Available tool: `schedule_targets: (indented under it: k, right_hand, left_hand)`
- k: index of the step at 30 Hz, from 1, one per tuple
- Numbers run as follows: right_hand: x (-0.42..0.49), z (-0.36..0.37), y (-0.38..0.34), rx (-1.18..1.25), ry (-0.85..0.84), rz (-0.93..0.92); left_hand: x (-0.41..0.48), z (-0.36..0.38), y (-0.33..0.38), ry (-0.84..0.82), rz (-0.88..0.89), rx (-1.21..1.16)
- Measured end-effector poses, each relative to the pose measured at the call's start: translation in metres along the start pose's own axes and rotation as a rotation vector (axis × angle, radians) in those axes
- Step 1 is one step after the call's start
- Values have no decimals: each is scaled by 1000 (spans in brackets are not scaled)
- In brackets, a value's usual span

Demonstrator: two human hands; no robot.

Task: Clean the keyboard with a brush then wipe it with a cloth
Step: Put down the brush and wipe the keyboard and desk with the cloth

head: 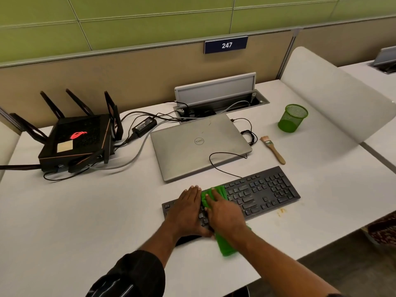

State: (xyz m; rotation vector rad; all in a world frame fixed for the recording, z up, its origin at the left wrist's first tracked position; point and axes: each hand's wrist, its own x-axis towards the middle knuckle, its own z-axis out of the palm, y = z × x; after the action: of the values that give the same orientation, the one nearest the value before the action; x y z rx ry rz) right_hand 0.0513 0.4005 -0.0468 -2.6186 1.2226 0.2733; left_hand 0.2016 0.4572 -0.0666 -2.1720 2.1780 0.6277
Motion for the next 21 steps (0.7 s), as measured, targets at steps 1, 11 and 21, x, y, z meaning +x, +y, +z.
schedule_targets:
  k: [1,11,21]
  right_hand:
    - [1,-3,5,17,19,-17]
    - [-4,-10,1,15,-43,10]
    - [-67,5,32,65,-64,126]
  left_hand:
    - [0,0,0,0,-6,-5]
    - [0,-6,7,-15,-41,25]
    - [6,-8,16,-34,-71,66]
